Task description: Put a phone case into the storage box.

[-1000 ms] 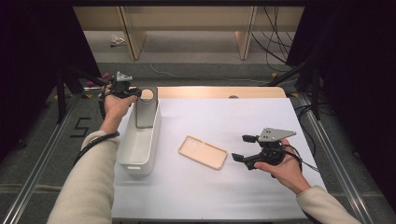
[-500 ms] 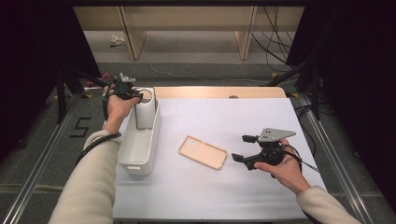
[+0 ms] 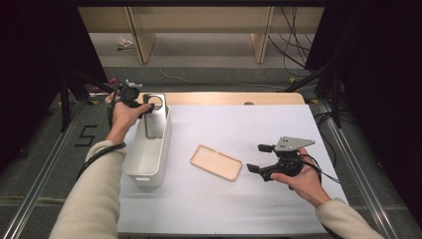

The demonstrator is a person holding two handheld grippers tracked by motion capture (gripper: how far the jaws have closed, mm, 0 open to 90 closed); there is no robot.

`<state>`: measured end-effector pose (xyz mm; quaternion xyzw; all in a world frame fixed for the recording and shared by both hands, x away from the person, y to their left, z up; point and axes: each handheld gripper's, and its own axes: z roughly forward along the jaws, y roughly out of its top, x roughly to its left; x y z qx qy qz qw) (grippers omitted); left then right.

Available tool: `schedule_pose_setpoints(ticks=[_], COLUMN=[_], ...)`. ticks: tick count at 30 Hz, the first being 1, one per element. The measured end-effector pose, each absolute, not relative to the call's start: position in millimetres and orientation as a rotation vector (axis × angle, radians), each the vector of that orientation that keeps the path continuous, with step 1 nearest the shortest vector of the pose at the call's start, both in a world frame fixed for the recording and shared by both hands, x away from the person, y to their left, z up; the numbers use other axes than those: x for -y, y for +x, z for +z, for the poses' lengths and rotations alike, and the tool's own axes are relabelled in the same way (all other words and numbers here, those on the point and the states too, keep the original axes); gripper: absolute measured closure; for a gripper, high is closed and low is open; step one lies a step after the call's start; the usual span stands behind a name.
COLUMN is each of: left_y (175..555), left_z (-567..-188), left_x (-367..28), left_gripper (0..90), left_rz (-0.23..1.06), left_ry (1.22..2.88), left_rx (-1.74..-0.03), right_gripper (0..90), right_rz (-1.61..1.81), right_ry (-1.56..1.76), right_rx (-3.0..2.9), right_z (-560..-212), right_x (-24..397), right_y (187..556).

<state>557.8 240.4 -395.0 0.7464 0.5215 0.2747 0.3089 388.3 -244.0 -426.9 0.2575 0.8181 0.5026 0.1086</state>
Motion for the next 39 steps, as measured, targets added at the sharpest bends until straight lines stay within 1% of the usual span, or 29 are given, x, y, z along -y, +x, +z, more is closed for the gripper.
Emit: schedule_pose_setpoints(ticks=[7,9,13,20,23,29,32,39], left_y=[543,538,525,490,472,435,417,387], left_z=[-384,-382,-380,-373,-370,-373,-378,-387], left_x=[-244,-246,-247,-246,-245,-235,-225,-204], left_gripper=[14.4,7.0,0.0,0.0,0.0,0.2,0.0,0.0], left_rz=[0.699,0.697,0.691,0.693,0.724,0.734,0.709,0.669], left_ry=[1.918,1.928,1.937,1.911,1.862,1.802,1.798,1.817], left_rx=[-1.408,-1.404,-1.364,-1.281,-1.255,-1.209,-1.182,-1.123], right_gripper=[15.4,15.5,15.5,15.4,15.4,15.5,15.5,15.4], right_rz=[1.477,1.479,1.476,1.464,1.46,1.458,1.455,1.45], right_ry=[0.765,0.773,0.781,0.782,0.784,0.789,0.788,0.791], right_rx=[-2.409,-2.406,-2.406,-2.413,-2.411,-2.405,-2.405,-2.406], right_z=[-427,-427,-428,-428,-428,-428,-427,-427], right_x=[244,244,244,242,243,243,243,244], right_y=[389,389,390,391,391,391,391,391])
